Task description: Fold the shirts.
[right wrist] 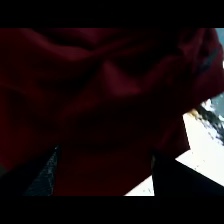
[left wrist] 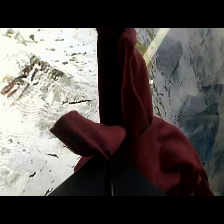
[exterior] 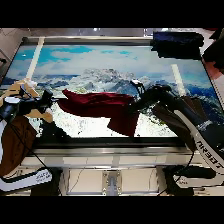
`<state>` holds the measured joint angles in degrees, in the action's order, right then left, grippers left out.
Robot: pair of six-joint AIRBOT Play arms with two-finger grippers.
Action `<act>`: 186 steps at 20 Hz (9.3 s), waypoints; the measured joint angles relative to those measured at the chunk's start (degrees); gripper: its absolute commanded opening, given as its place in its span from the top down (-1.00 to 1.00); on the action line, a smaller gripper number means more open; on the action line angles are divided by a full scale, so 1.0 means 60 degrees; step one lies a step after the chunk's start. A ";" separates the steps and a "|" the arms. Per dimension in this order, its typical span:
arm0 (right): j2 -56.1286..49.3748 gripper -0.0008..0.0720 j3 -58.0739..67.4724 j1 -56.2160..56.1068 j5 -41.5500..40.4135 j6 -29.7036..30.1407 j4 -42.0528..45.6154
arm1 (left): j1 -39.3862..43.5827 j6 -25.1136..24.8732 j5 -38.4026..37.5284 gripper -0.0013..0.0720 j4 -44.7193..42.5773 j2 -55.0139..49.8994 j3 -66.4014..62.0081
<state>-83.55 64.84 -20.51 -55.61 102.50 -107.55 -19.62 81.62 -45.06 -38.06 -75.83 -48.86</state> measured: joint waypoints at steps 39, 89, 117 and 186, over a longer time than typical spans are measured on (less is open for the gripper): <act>0.3665 0.93 0.7548 0.0120 -0.3883 -0.0459 0.4677 | -0.3009 -0.2160 -0.2801 0.94 -0.0302 0.5049 -0.5716; 0.0270 -0.54 0.5592 0.3100 -0.2670 -0.0393 0.0423 | -0.1231 0.2113 0.1534 -0.15 -0.0189 0.3767 0.5428; -0.2463 -0.55 0.3442 0.4091 -0.2211 -0.0841 -0.1064 | -0.0109 -0.1759 0.2554 0.93 0.4207 0.2317 0.4255; -0.3949 0.92 0.5472 0.2623 -0.4215 -0.0492 0.0321 | 0.1399 -0.1246 -0.2011 0.94 -0.5541 -0.3687 -0.6186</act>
<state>-107.24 97.67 -4.78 -80.90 99.55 -105.62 -11.22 74.15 -57.12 -71.31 -97.95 -85.97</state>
